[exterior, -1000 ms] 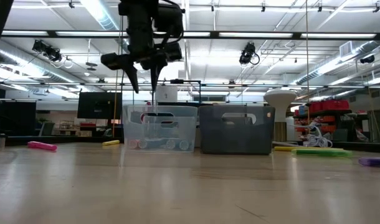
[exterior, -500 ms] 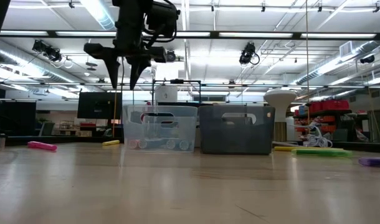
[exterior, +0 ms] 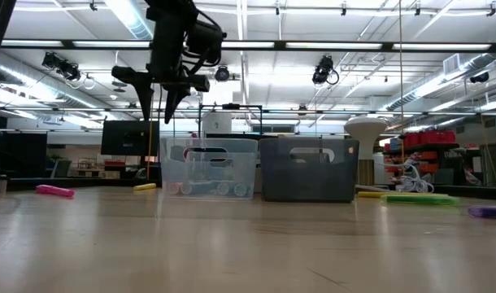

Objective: Pick & Place Markers
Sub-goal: Put the top yellow marker pen into the black bin

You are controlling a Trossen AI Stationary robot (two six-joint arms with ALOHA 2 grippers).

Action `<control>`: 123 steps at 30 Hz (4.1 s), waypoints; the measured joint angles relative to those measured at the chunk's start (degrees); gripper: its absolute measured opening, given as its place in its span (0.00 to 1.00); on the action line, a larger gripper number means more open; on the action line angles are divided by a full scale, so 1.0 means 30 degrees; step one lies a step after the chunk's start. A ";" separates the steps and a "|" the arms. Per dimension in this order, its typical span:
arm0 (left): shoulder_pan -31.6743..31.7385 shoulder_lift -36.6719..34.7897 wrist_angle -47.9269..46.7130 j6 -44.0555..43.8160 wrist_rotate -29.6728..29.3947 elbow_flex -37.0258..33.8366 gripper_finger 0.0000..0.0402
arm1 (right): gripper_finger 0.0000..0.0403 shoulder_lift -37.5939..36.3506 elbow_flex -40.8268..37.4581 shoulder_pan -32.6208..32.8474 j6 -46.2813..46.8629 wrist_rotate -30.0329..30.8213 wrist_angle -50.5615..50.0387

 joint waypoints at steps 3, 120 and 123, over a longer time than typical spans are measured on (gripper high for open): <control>0.1212 0.0000 0.0006 0.1553 -0.0144 0.0000 0.47 | 0.53 0.0000 0.0000 0.0000 0.0000 0.0000 0.0000; 0.0998 -1.3715 1.4891 1.3264 0.5028 -0.9632 0.05 | 0.53 0.0787 0.0000 0.0001 0.6061 0.1916 0.1890; 0.0055 -1.4070 1.7225 1.3685 0.4948 -0.9631 0.05 | 0.53 0.0787 0.0000 0.0007 0.7139 0.1909 0.2509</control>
